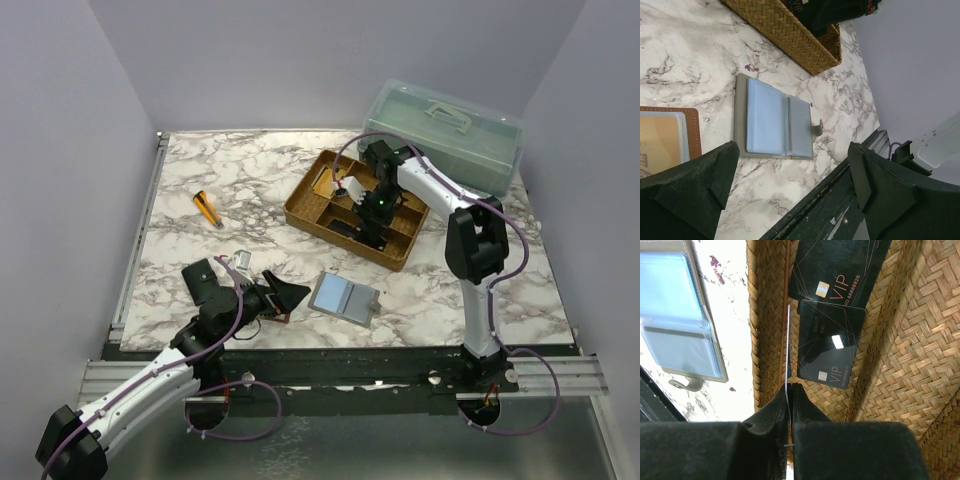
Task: Take the credit cards out of the card holder
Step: Place the credit card in the storage box, then reset both arms
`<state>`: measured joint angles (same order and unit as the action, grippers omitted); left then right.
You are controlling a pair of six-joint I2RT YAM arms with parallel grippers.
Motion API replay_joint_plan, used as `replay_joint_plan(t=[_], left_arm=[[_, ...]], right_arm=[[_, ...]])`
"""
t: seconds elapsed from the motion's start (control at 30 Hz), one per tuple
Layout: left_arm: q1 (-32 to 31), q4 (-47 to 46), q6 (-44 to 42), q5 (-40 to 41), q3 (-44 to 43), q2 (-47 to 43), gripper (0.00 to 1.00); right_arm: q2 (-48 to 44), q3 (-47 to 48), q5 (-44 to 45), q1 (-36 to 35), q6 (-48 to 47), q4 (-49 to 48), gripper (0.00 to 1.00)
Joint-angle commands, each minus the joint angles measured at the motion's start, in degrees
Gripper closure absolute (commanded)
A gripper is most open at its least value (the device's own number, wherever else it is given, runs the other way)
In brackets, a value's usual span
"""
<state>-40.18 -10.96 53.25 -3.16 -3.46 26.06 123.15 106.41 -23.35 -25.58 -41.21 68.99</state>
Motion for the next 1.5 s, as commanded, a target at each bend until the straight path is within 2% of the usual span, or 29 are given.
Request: replay_joint_plan(t=[0.0,0.2,0.33,0.5,0.73,0.87,1.03,1.3,1.47], left_arm=[[0.3,0.3,-1.2,1.2,-0.1,-0.2,0.01],[0.3,0.4,-1.5,0.9,-1.1,-0.3,0.01],[0.4,0.4,-1.8,0.8,-1.8,-0.3,0.01],[0.4,1.0,-3.8,0.5,-4.2,0.7,0.01],[3.4,6.5,-10.6,-1.6,-17.3,10.6,0.01],[8.6,7.9,-11.7,-5.7,-24.0,17.4,0.01],[21.2,13.0,-14.3,-12.2,-33.3,21.7,0.01],[42.8,17.0,-17.4,-28.7,-44.5,30.7,0.01],[44.3,20.6,-15.8,-23.7,-48.7,32.2,0.01]], right_arm=[[1.7,2.4,3.2,-0.8,2.5,1.1,0.92],[1.5,2.9,7.6,-0.8,5.2,-0.9,0.72],[0.9,4.5,10.3,-0.8,8.1,-1.5,0.71],[-5.7,2.9,10.0,-0.7,10.7,-3.9,0.66],[-16.4,-1.5,5.6,3.8,12.1,-5.8,0.59],[-24.3,-4.1,-1.8,10.0,13.3,-8.0,0.54],[-36.8,-13.5,-8.8,19.0,16.6,-17.7,0.43],[-54.5,-28.5,-17.1,32.8,26.8,-34.6,0.01],[-59.7,-33.1,-27.0,42.0,37.4,-41.6,0.0]])
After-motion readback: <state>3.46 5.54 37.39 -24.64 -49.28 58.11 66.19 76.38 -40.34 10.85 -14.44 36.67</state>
